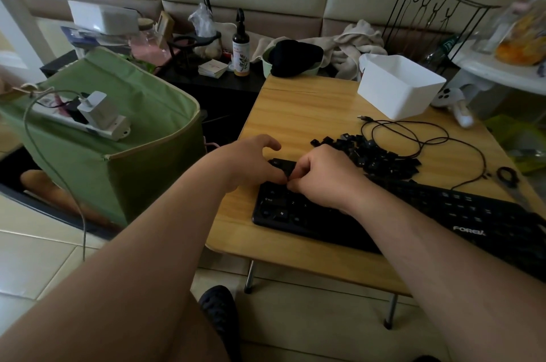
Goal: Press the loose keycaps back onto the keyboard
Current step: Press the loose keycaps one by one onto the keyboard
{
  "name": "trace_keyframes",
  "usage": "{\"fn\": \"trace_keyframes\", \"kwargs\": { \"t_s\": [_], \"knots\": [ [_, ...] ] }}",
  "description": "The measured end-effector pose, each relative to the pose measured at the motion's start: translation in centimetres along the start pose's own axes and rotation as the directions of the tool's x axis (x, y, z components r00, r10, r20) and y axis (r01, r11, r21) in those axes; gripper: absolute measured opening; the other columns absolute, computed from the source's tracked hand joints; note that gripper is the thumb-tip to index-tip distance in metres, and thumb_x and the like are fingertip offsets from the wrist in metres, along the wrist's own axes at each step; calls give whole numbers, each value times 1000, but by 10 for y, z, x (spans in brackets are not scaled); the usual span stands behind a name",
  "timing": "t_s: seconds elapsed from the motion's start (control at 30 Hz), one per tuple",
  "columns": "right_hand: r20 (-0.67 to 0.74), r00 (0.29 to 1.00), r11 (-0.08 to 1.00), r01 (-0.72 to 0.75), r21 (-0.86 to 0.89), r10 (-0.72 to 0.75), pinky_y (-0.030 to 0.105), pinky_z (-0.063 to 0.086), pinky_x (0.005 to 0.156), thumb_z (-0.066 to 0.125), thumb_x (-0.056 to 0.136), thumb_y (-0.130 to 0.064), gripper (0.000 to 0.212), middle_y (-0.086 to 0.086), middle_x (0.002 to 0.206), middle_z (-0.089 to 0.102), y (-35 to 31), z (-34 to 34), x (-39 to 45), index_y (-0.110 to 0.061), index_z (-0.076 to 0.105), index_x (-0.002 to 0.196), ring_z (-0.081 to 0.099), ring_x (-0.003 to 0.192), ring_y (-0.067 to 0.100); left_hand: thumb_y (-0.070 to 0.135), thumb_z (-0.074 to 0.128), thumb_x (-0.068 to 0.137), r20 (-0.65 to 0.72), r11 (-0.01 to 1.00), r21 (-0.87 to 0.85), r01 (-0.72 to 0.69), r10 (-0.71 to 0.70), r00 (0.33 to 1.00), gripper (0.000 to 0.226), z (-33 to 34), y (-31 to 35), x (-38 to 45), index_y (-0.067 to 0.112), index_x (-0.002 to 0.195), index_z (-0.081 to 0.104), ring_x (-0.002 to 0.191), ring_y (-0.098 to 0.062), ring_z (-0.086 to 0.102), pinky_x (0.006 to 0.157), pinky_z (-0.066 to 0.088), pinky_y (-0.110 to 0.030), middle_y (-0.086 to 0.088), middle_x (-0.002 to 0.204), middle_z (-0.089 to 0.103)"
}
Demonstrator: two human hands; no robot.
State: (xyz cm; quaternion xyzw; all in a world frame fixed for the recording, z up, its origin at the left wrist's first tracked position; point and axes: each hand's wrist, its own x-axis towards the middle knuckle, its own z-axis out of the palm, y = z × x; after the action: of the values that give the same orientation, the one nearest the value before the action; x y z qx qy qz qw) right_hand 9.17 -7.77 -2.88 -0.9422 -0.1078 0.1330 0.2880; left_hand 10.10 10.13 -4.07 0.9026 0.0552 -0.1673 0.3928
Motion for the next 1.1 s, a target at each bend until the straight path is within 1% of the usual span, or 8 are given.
{"fn": "trace_keyframes", "kwargs": {
  "t_s": [0.1, 0.2, 0.3, 0.47, 0.6, 0.7, 0.87, 1.1],
  "knots": [
    [-94, 994, 996, 69, 63, -63, 24, 50, 69, 77, 90, -32, 7, -15, 82, 72, 14, -11, -1, -30, 80, 84, 65, 82, 3, 48, 89, 74, -27, 999, -48, -12, 11, 1000, 63, -3, 1, 1, 45, 130, 61, 112, -22, 60, 101, 51, -43, 1, 121, 61],
    [-315, 948, 994, 72, 84, -42, 18, 42, 67, 73, 94, -29, 8, -21, 84, 69, 42, -34, -1, -33, 78, 88, 62, 81, -3, 48, 82, 84, -147, 989, -79, -123, 111, 983, 41, 4, 8, 5, 36, 121, 69, 102, -10, 59, 84, 50, -31, 6, 114, 60],
    [-419, 908, 992, 46, 116, 7, 17, 39, 65, 70, 97, -24, 14, -21, 84, 67, 71, -52, -6, -35, 75, 90, 59, 79, -5, 46, 74, 91, -267, 978, 39, -207, 210, 941, 21, 14, 22, 14, 35, 109, 73, 94, -5, 60, 80, 57, -32, 12, 107, 64],
    [-471, 882, 994, 49, 102, 5, 13, 39, 65, 70, 96, -21, 14, -24, 85, 68, 93, -54, -15, -33, 77, 94, 59, 79, -9, 48, 70, 88, -235, 949, 222, -223, 274, 933, 9, 35, 50, 30, 41, 92, 74, 93, -12, 65, 91, 57, -48, 20, 92, 66],
    [-486, 874, 992, 67, 109, -5, 11, 39, 63, 70, 95, -24, 13, -25, 84, 68, 96, -49, -14, -34, 78, 93, 58, 77, -10, 55, 75, 80, -208, 937, 298, -180, 248, 946, 20, 53, 68, 40, 36, 77, 69, 84, -11, 64, 87, 59, -46, 15, 82, 67],
    [-493, 870, 991, 79, 109, -15, 8, 39, 61, 70, 95, -25, 12, -25, 83, 68, 96, -49, -12, -35, 78, 93, 60, 78, -12, 58, 77, 80, -143, 933, 340, -114, 171, 975, 26, 60, 73, 46, 33, 77, 70, 84, -13, 65, 83, 60, -41, 11, 83, 69],
    [-482, 876, 988, 83, 132, -9, 1, 36, 55, 71, 95, -25, 12, -25, 83, 68, 105, -54, -10, -34, 78, 92, 57, 81, -19, 59, 85, 75, -112, 934, 346, -94, 141, 984, 29, 50, 75, 56, 32, 77, 75, 88, -13, 66, 84, 60, -42, 10, 86, 72],
    [-434, 901, 988, 71, 135, -5, 3, 34, 53, 69, 96, -26, 12, -23, 82, 67, 111, -57, -10, -34, 78, 95, 56, 75, -18, 62, 80, 80, -214, 873, 479, -94, 220, 952, 29, 49, 78, 65, 34, 86, 75, 86, -15, 65, 70, 55, -36, 11, 86, 68]
  ]
}}
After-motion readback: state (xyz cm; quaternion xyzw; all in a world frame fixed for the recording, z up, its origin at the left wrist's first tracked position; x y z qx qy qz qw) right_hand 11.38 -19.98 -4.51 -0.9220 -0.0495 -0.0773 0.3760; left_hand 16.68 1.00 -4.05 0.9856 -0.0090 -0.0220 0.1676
